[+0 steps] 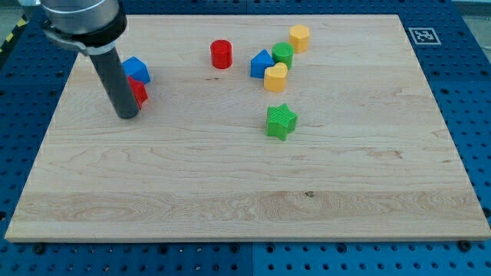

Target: Point at the top side of green star

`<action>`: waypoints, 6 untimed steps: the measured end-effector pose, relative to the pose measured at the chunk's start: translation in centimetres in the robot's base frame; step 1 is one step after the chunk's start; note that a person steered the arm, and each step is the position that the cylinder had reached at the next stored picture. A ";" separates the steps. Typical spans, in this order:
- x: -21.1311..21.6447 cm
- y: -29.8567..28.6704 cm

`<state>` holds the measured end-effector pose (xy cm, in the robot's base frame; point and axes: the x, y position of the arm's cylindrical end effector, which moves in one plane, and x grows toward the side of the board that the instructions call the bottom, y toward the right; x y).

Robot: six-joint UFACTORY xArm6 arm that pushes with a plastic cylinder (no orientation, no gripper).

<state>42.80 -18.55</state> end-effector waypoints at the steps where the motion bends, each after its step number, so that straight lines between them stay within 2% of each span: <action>1: -0.8 0.1; 2: 0.6 5.0; 4: 0.1 15.7; 6: -1.0 22.9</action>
